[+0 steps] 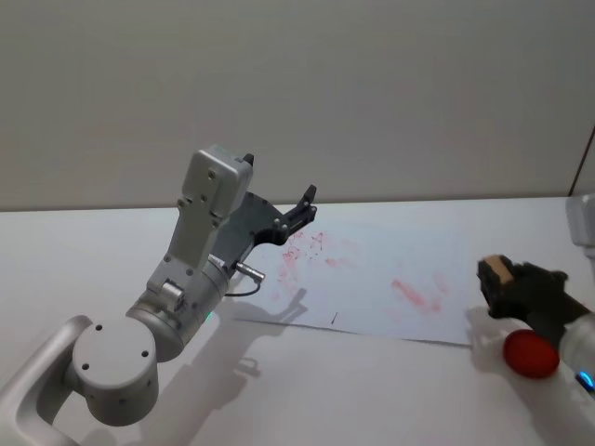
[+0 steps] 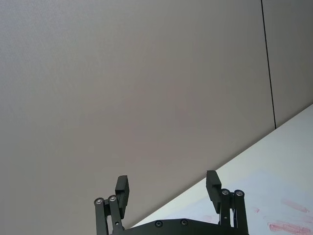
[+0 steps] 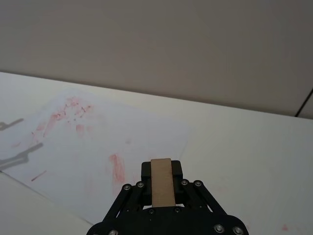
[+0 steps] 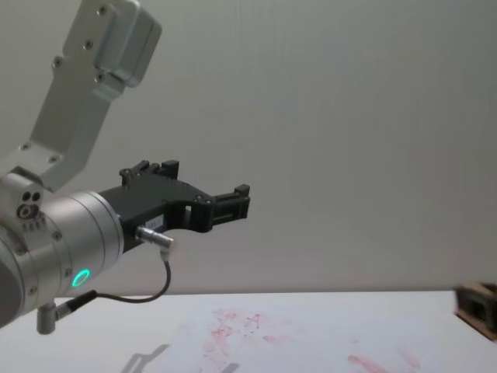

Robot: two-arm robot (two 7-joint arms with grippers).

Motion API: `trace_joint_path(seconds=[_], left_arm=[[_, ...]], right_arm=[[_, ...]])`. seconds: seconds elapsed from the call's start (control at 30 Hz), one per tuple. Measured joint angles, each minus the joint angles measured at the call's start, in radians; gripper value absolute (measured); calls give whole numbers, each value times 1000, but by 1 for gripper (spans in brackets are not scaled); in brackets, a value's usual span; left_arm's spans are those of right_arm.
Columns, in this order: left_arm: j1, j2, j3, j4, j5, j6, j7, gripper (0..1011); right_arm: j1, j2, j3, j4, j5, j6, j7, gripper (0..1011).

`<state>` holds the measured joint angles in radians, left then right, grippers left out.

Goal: Use the one hand to pick up the stamp and affix it onto the A4 paper.

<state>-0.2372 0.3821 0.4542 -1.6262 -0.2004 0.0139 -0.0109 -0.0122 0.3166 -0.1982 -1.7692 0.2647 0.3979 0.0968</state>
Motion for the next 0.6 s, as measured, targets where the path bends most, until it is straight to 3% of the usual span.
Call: trace_joint_path(seconds=[0.33, 0.6], left_arm=[[0, 0, 0, 0, 0, 0, 0, 1001], [0, 0, 0, 0, 0, 0, 0, 1001]], right_arm=[[-80, 64, 31, -56, 18, 24, -16, 219], [-104, 89, 41, -66, 10, 31, -11, 219]])
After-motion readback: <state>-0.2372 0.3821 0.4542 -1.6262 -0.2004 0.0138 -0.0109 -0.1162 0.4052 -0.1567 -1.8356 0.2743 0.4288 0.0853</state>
